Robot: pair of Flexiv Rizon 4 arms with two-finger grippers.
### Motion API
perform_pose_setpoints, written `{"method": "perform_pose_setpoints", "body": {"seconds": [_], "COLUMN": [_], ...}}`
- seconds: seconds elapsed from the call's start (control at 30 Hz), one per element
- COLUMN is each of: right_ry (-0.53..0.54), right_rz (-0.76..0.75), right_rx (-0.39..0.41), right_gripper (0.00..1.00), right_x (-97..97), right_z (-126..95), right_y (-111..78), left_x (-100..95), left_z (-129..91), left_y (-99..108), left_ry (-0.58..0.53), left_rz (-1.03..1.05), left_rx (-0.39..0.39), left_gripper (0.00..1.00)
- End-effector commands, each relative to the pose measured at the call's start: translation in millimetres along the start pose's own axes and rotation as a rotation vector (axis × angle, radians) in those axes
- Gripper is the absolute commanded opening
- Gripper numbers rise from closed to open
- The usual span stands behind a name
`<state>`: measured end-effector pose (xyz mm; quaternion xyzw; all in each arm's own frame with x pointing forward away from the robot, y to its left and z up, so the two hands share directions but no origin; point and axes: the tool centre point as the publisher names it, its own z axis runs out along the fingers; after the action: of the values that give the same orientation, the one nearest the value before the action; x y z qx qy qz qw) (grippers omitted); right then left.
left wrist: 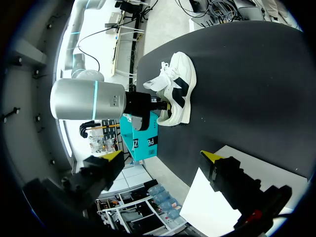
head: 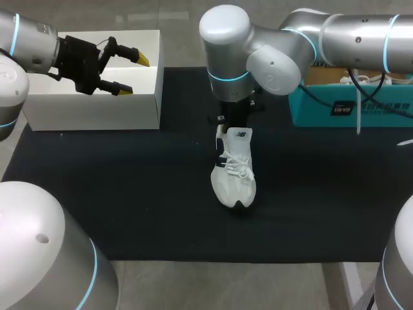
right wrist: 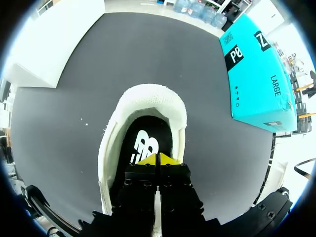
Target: Take the shoe out of the shoebox, open the shoe tongue, remove and reinsert the insole, then place the shoe into the shoebox
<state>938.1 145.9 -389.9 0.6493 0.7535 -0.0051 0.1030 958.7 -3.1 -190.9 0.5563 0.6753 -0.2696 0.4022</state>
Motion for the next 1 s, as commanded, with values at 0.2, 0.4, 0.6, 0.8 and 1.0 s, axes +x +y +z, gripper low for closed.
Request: {"method": "perform_pose_setpoints", "body": {"seconds": [0.2,0.4,0.6,0.8,1.0], "right_ry": [0.05,0.043,-0.02,-0.037,-0.025], "right_rz": [-0.01,-0.018,-0.021,-0.046,-0.061], "right_rx": [0.046,0.047,-0.02,-0.046,-0.089], "right_gripper": [0.0,0.0,0.0,0.0,0.0], "right_x": [10.2,12.8,1.3,-3.6,2.4], "right_z": [34.1,27.1,-1.6,2.8,19.7], "right_y": [4.5,1.9,7.6,21.8,31.1], "left_x": [-0.1,-0.1,-0.1,-0.1,-0.1], "left_z": [-0.1,-0.1,-0.1,-0.1,-0.1], "left_y": [-0.2,-0.2,-0.2,-0.2,-0.2], "left_ry": [0.003,0.003,0.003,0.003,0.003], "left_rz": [0.0,0.0,0.0,0.0,0.0], "left_rx": [0.0,0.0,0.0,0.0,0.0], "left_gripper": [1.0,1.0,1.0,1.0,1.0]}}
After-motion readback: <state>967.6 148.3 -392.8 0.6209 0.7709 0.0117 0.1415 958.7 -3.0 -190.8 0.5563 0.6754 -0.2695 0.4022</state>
